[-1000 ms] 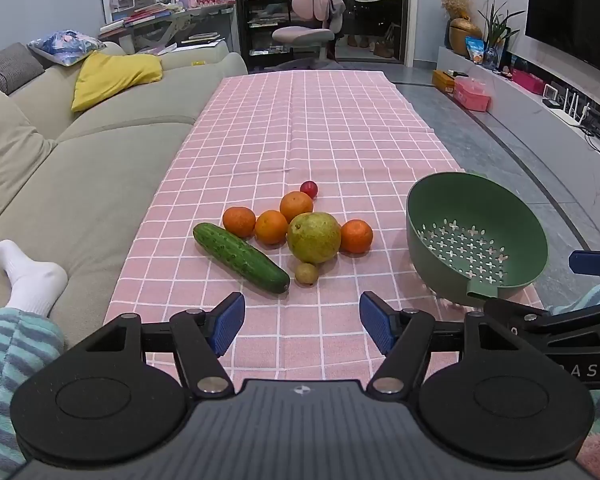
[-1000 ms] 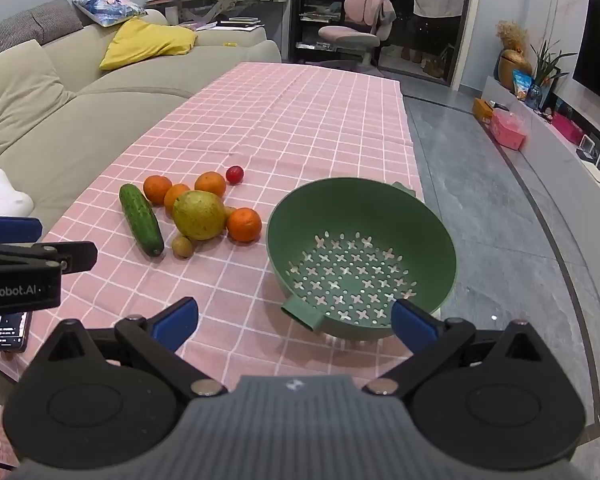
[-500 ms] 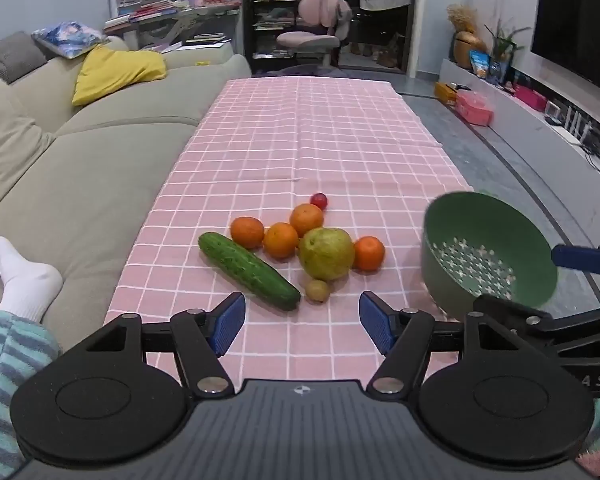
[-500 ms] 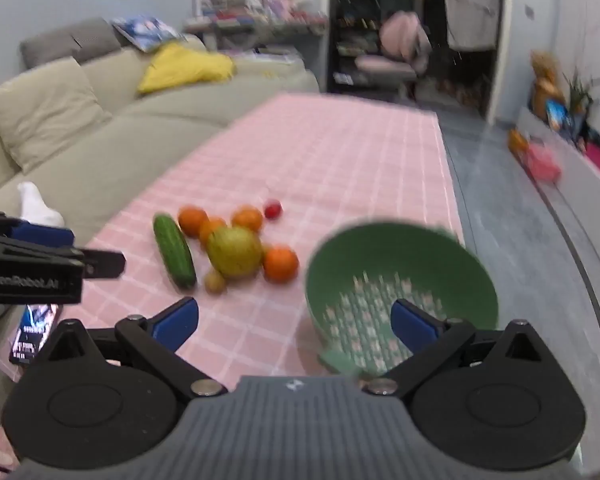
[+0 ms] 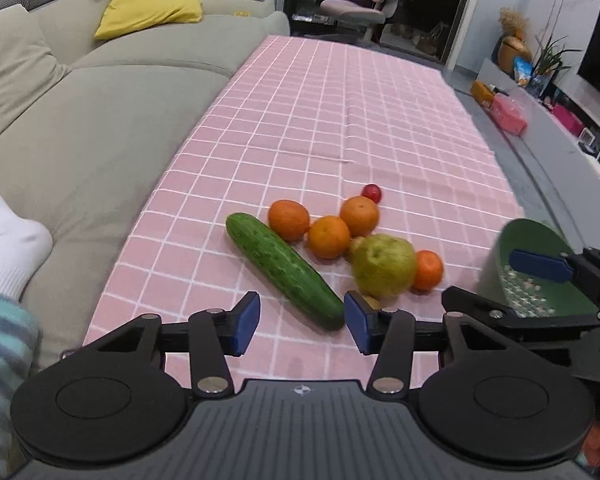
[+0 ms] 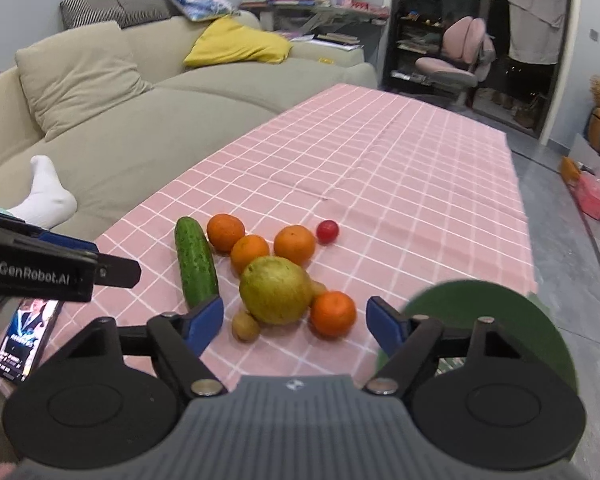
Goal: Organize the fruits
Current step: 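Reach the right tool to the pear while the left tool approaches the cucumber, then grasp the pear with the right tool while the left tool grasps the cucumber, then carry the pear into the green colander with the right tool while the left tool carries the cucumber there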
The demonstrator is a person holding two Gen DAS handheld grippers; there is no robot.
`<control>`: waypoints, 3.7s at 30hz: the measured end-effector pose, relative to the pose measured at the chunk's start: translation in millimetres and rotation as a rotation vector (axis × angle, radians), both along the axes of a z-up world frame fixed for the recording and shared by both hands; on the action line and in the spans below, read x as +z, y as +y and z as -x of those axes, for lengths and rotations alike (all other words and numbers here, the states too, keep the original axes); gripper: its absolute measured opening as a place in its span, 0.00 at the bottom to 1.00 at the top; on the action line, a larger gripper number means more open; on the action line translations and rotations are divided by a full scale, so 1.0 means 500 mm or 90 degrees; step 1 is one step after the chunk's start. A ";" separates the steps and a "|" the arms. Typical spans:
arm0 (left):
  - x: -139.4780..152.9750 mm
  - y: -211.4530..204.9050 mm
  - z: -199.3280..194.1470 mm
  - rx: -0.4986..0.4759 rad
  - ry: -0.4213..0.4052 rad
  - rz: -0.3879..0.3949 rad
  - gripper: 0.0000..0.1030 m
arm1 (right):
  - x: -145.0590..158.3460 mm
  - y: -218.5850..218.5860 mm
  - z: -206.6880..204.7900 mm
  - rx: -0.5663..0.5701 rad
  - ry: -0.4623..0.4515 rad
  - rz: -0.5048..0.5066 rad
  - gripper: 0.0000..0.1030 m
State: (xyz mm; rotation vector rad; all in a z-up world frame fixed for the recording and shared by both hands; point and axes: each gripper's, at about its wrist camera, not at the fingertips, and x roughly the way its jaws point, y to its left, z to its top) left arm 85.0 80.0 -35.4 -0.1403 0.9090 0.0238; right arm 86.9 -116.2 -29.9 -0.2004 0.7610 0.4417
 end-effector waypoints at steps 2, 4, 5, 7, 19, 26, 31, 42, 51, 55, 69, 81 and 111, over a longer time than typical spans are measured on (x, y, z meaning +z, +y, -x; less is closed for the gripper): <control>-0.015 0.007 -0.025 0.003 0.025 0.009 0.55 | -0.016 0.019 -0.030 0.006 0.012 0.010 0.70; -0.027 0.018 -0.045 0.007 0.027 0.036 0.56 | -0.033 0.037 -0.055 0.009 0.023 0.019 0.70; -0.033 0.024 -0.052 0.017 0.024 0.050 0.58 | -0.042 0.044 -0.065 0.011 0.027 0.021 0.70; -0.045 0.037 -0.068 0.034 0.026 0.074 0.70 | -0.058 0.057 -0.080 0.013 0.033 0.031 0.70; -0.132 0.061 -0.166 0.078 0.078 0.117 0.73 | -0.125 0.085 -0.136 0.008 0.078 0.027 0.70; -0.158 0.059 -0.193 0.078 0.106 0.106 0.62 | -0.141 0.094 -0.148 0.016 0.092 0.026 0.64; -0.166 0.065 -0.194 0.079 0.098 0.120 0.56 | -0.141 0.097 -0.147 0.020 0.083 0.030 0.63; -0.130 0.071 -0.145 0.084 0.091 0.128 0.43 | -0.087 0.076 -0.111 0.029 0.057 0.002 0.62; -0.097 0.041 -0.079 0.058 0.136 0.110 0.40 | -0.026 0.038 -0.046 0.028 0.043 -0.015 0.62; -0.104 0.021 -0.041 0.044 0.165 0.106 0.40 | -0.005 0.007 -0.005 0.024 0.041 -0.030 0.62; -0.152 0.003 -0.040 0.045 0.211 0.066 0.42 | 0.035 -0.212 0.017 -0.140 0.073 -0.024 0.63; -0.099 -0.011 -0.032 0.035 0.177 0.106 0.41 | -0.071 -0.278 -0.067 -0.129 0.209 0.055 0.63; 0.034 -0.357 -0.142 -0.246 0.137 0.108 0.40 | -0.068 -0.317 -0.048 -0.054 0.198 0.022 0.78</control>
